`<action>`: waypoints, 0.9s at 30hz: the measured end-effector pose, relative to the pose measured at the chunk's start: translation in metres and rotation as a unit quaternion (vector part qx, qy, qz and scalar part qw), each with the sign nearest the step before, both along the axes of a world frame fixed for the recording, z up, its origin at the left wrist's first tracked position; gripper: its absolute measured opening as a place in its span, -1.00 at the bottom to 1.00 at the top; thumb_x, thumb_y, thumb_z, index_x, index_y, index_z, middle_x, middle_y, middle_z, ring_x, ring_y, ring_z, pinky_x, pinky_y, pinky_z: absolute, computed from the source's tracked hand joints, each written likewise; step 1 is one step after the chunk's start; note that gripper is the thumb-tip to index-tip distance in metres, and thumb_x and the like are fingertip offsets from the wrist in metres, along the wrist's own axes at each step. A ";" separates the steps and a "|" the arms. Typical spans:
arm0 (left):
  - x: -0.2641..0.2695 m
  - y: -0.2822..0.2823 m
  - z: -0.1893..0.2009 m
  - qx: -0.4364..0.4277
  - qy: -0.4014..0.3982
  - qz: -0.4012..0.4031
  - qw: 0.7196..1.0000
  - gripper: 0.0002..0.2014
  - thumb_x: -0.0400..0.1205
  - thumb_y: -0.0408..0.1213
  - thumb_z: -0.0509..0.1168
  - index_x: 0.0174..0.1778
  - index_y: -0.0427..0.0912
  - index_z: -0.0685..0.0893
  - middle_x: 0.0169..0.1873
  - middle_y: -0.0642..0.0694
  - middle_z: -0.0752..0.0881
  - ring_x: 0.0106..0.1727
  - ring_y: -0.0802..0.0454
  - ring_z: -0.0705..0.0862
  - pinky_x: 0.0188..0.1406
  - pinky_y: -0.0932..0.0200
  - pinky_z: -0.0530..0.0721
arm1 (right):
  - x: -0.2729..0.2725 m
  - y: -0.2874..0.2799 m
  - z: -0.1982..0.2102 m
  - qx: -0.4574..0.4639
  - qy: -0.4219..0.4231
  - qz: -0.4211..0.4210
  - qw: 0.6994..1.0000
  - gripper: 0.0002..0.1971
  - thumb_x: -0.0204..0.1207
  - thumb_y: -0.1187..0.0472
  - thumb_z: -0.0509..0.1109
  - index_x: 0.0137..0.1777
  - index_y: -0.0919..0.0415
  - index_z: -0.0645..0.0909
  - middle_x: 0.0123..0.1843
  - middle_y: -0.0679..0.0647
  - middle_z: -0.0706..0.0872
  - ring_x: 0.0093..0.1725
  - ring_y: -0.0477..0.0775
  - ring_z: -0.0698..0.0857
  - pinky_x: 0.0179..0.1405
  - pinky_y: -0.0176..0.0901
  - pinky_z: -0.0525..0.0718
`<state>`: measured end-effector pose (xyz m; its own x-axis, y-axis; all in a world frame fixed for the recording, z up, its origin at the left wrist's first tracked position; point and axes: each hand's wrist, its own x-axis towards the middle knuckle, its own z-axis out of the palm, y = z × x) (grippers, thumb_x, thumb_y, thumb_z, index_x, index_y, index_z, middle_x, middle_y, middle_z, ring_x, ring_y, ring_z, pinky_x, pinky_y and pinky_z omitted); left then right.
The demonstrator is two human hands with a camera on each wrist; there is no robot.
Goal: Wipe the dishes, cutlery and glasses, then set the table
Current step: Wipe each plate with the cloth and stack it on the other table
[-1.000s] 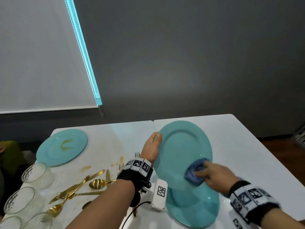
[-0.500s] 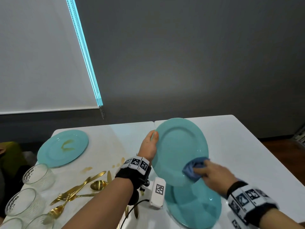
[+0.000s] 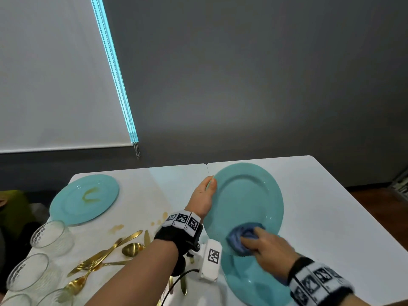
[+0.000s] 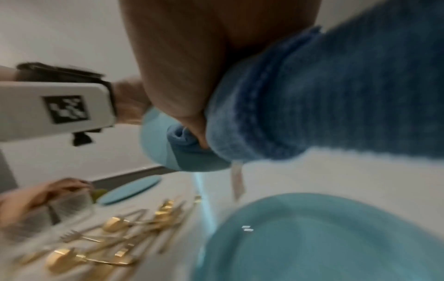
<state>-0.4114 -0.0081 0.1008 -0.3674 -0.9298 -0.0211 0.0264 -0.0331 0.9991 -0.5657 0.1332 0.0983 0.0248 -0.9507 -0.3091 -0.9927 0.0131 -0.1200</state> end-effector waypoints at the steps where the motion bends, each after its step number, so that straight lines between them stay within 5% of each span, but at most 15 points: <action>1: 0.003 -0.001 -0.002 0.006 0.000 0.002 1.000 -0.77 0.75 -0.07 0.06 -0.01 0.06 0.63 0.06 -0.13 0.73 0.06 -0.09 0.69 0.28 -0.23 0.61 | -0.015 0.004 0.001 0.010 0.023 -0.023 0.999 -0.61 0.58 0.14 0.07 0.29 -0.29 0.50 0.35 0.04 0.48 0.22 0.22 0.62 -0.02 -0.08 0.54; 4: 0.003 0.003 -0.006 0.032 0.003 0.005 0.999 -0.76 0.70 0.04 0.07 0.02 0.10 0.63 0.10 -0.12 0.73 0.12 -0.14 0.70 0.28 -0.26 0.60 | -0.049 -0.006 0.018 -0.038 0.061 -0.134 0.988 -0.59 0.56 0.21 0.15 0.30 -0.26 0.49 0.35 0.10 0.44 0.23 0.21 0.62 0.04 -0.05 0.61; 7: -0.008 0.011 -0.004 0.045 0.014 -0.019 0.999 -0.77 0.76 -0.08 0.03 0.02 0.06 0.60 0.10 -0.14 0.71 0.10 -0.12 0.69 0.28 -0.23 0.61 | -0.053 -0.035 0.042 -0.139 -0.002 -0.248 0.959 -0.52 0.59 0.24 0.16 0.49 -0.12 0.36 0.28 0.26 0.42 0.14 0.36 0.62 -0.01 0.07 0.60; 11: -0.020 0.021 0.003 0.033 0.017 -0.037 0.999 -0.75 0.66 0.06 0.08 0.00 0.08 0.62 0.10 -0.14 0.73 0.15 -0.18 0.70 0.26 -0.20 0.63 | -0.016 -0.062 0.055 -0.176 -0.033 -0.213 0.961 -0.45 0.69 0.10 0.07 0.65 -0.05 0.02 0.33 0.28 0.35 0.15 0.38 0.58 -0.02 0.07 0.58; 15: -0.013 0.022 0.000 0.031 0.024 -0.039 0.998 -0.77 0.70 0.00 0.07 0.00 0.04 0.60 0.10 -0.20 0.72 0.13 -0.19 0.69 0.28 -0.23 0.61 | 0.006 -0.062 0.045 -0.132 -0.033 -0.099 0.986 -0.44 0.67 0.17 0.08 0.65 -0.04 0.03 0.39 0.25 0.33 0.21 0.33 0.57 0.01 0.07 0.58; 21: -0.007 0.022 0.000 0.036 0.024 -0.022 0.999 -0.73 0.61 0.13 0.08 -0.01 0.12 0.62 0.10 -0.14 0.73 0.15 -0.18 0.70 0.26 -0.25 0.62 | -0.008 -0.066 0.049 -0.177 -0.079 -0.316 0.929 -0.37 0.64 0.31 0.12 0.65 0.13 -0.05 0.43 0.36 0.31 0.22 0.44 0.57 0.06 0.12 0.57; 27: -0.008 0.021 0.003 0.050 0.058 -0.028 0.997 -0.75 0.75 -0.05 0.03 0.01 -0.04 0.58 0.08 -0.22 0.68 0.17 -0.19 0.65 0.29 -0.11 0.58 | 0.049 -0.061 0.043 -0.159 -0.133 -0.117 0.971 -0.40 0.69 0.18 0.07 0.67 0.05 -0.07 0.51 0.21 0.27 0.26 0.34 0.56 0.05 0.05 0.56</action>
